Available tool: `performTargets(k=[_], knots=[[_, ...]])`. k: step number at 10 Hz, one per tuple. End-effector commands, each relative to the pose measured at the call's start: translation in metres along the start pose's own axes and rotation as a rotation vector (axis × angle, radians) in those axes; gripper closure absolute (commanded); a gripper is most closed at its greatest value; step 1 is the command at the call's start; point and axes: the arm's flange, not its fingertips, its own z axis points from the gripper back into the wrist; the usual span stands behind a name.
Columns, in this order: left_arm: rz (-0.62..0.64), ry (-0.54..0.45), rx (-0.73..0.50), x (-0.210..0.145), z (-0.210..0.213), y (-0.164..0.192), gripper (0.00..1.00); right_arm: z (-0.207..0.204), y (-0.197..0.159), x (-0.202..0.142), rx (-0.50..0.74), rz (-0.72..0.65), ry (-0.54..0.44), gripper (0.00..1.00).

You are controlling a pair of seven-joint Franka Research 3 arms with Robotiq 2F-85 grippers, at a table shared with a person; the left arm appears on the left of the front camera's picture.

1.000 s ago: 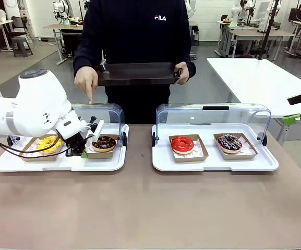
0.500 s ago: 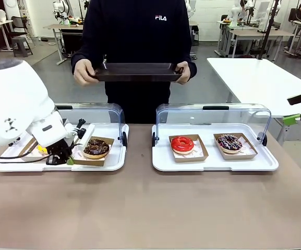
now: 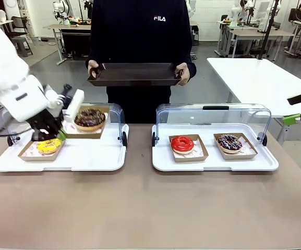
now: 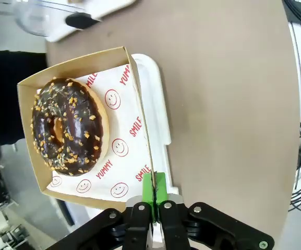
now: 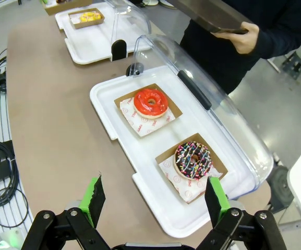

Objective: Provide the desired donut to the person.
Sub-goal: Pick up and lift the Paper togo box containing the Donut pointed at by the person, then place the picked Paper togo box onto the Handle tray extended by the person.

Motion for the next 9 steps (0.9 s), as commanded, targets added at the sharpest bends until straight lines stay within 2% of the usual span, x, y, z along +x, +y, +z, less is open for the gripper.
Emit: performTargets(k=[1,2,3,4,9], knots=[[0.009,-0.001,0.034,-0.023,0.007,-0.04,1.0,-0.002,-0.001,0.0,0.007,-0.001,-0.022,0.0],[0.005,-0.021,0.012,-0.026,0.005,-0.03,1.0,-0.002,-0.001,0.0,0.007,-0.001,-0.022,0.0],[-0.026,-0.061,-0.098,-0.032,-0.016,-0.015,1.0,-0.002,-0.001,0.0,0.007,-0.001,-0.022,0.0],[0.007,-0.012,0.028,-0.013,0.026,-0.002,1.0,-0.002,-0.001,0.0,0.007,-0.001,-0.022,0.0],[0.007,-0.012,0.028,-0.013,0.026,-0.002,1.0,-0.002,-0.001,0.0,0.007,-0.001,-0.022,0.0]])
